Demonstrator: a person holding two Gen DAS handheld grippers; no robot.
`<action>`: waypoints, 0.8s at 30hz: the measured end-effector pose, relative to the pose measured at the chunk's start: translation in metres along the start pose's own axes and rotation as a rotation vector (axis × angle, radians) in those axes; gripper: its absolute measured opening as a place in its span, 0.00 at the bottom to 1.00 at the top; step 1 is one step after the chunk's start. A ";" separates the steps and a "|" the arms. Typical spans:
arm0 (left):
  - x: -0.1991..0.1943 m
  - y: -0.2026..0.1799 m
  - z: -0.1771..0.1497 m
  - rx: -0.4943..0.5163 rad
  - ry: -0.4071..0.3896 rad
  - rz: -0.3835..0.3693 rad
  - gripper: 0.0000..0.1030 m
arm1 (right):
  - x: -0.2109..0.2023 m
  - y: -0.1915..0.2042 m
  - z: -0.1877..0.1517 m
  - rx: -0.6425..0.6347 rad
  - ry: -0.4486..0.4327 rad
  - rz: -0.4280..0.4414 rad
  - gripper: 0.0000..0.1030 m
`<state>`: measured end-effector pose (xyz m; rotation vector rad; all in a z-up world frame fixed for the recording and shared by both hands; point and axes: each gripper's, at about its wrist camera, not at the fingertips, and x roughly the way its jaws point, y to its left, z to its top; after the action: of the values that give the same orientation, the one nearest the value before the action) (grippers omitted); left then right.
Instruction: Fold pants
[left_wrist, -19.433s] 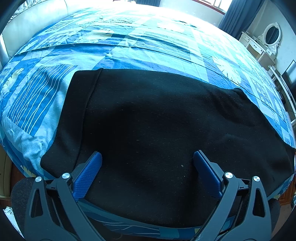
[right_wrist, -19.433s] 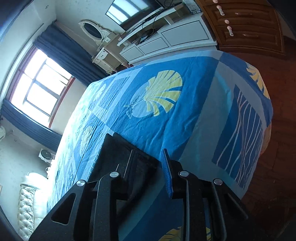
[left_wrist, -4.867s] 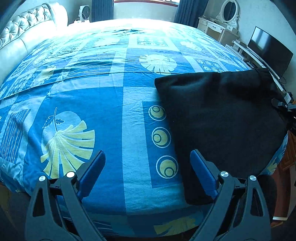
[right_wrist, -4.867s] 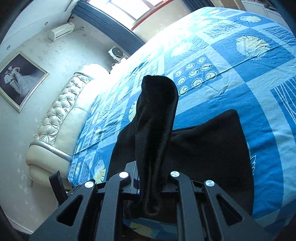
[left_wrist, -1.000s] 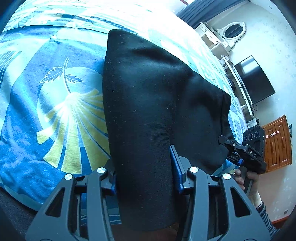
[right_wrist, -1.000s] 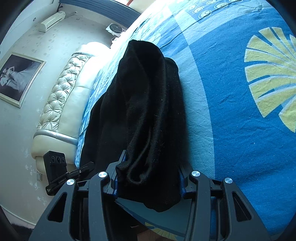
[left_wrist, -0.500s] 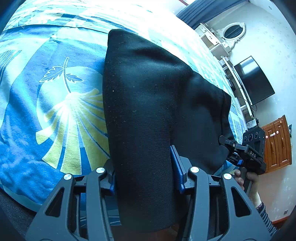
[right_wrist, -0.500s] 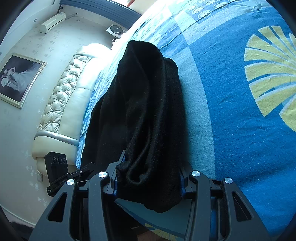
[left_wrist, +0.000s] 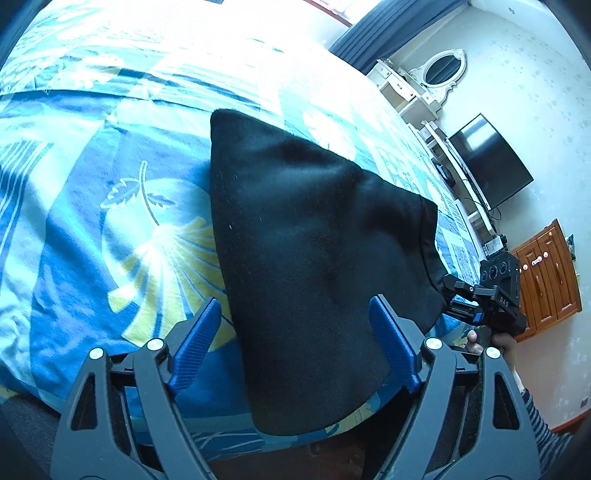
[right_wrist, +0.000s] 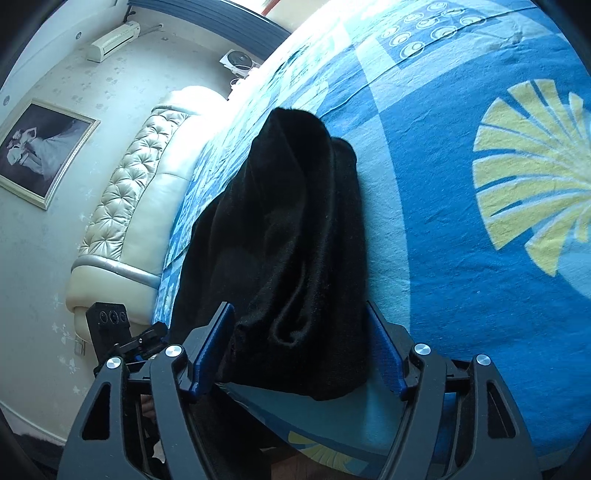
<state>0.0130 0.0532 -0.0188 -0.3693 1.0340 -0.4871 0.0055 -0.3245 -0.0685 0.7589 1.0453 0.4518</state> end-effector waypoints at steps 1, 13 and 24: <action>0.000 0.002 0.006 0.012 -0.005 0.010 0.82 | -0.004 -0.003 0.006 0.005 -0.015 -0.001 0.71; 0.077 0.061 0.087 -0.198 0.078 -0.140 0.83 | 0.064 -0.015 0.079 0.097 0.004 0.146 0.73; 0.084 0.028 0.106 0.005 0.066 0.044 0.29 | 0.081 0.004 0.084 0.015 0.004 0.123 0.36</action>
<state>0.1476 0.0378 -0.0445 -0.3267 1.1020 -0.4646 0.1166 -0.2971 -0.0905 0.8392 1.0104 0.5512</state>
